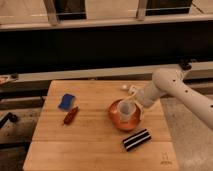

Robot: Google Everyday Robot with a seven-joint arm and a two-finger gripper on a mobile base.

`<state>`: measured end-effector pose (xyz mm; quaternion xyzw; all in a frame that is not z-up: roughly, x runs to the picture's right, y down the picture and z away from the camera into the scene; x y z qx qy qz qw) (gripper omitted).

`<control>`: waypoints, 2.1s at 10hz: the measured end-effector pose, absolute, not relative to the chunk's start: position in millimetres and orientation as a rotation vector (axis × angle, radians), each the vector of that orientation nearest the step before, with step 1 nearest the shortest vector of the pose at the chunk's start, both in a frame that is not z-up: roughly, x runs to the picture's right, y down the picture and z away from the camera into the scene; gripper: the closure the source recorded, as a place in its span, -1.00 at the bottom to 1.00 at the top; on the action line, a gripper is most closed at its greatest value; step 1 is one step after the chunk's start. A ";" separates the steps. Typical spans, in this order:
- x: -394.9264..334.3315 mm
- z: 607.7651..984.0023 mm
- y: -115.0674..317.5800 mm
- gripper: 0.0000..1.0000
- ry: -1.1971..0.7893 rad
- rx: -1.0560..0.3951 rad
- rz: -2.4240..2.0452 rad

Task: Place the ceramic cup in the ceramic bowl

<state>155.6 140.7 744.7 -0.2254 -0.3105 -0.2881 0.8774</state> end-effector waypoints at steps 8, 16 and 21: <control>156.8 748.1 129.6 -0.60 -0.648 -0.454 -0.600; 160.5 750.5 124.2 -0.60 -0.651 -0.442 -0.594; 161.3 752.4 122.3 -0.60 -0.654 -0.435 -0.591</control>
